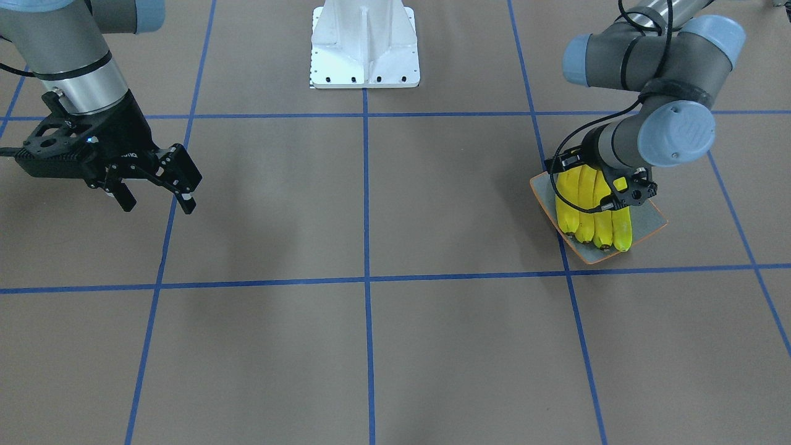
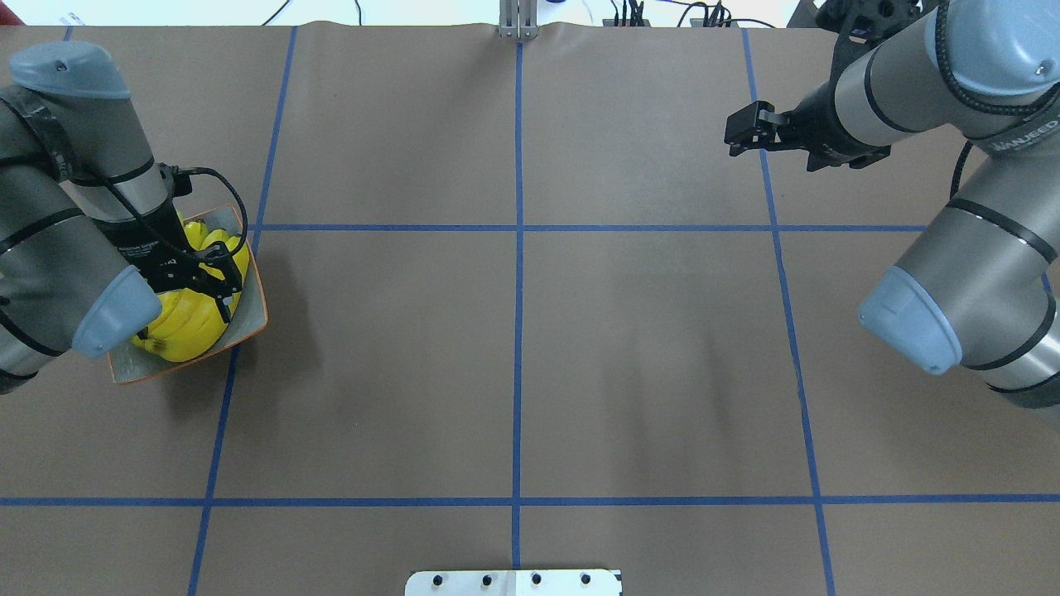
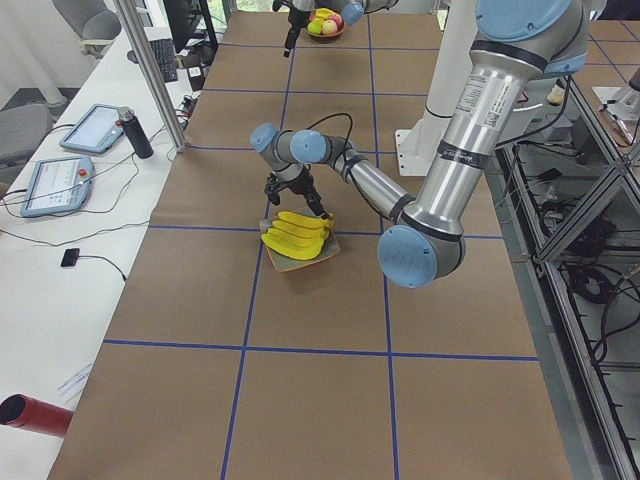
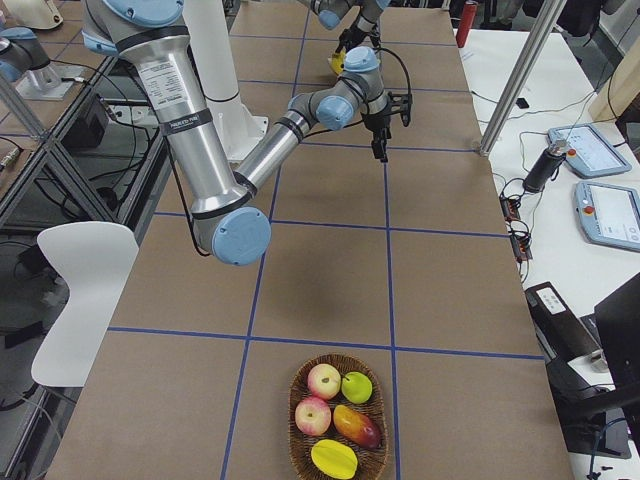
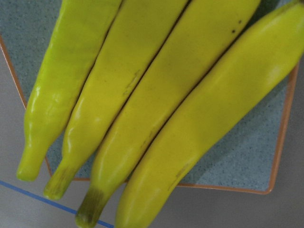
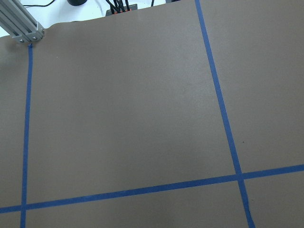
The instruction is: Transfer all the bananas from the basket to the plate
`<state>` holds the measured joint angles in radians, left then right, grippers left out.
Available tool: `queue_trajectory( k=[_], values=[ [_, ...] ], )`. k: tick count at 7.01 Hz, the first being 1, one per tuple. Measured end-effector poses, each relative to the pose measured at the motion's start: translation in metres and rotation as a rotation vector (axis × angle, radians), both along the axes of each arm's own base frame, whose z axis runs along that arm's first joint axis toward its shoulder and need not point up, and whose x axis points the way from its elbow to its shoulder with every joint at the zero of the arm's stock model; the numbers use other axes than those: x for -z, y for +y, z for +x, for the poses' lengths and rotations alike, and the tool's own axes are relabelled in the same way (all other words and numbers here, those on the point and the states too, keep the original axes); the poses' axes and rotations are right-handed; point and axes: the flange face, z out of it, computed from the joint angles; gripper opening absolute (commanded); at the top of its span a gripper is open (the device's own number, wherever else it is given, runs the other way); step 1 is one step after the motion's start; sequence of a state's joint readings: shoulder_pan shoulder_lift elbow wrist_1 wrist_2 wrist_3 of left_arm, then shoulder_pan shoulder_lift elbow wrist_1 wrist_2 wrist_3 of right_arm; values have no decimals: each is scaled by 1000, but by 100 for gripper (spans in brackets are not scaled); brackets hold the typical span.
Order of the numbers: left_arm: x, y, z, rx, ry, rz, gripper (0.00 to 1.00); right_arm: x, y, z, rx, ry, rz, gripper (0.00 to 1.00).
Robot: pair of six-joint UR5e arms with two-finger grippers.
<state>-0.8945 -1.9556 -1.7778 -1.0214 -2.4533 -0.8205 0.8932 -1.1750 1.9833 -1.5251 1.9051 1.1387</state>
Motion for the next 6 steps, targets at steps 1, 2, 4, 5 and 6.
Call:
queue_trajectory(
  k=[1,2,4,5,6],
  values=[
    [15,-1,-6,7,15,33,100,-1,0,0,9,0,0,100],
    [35,-9,-22,33,14,96,100,-3,-2,2,32,16,-6,100],
    [63,-37,-54,77,-76,286,100,-14,-15,24,151,144,-3,100],
    [65,-54,-75,28,-113,415,100,-29,-25,44,234,216,4,100],
    [56,-78,-112,-47,-123,533,100,-49,-36,70,309,252,-4,100]
  ],
)
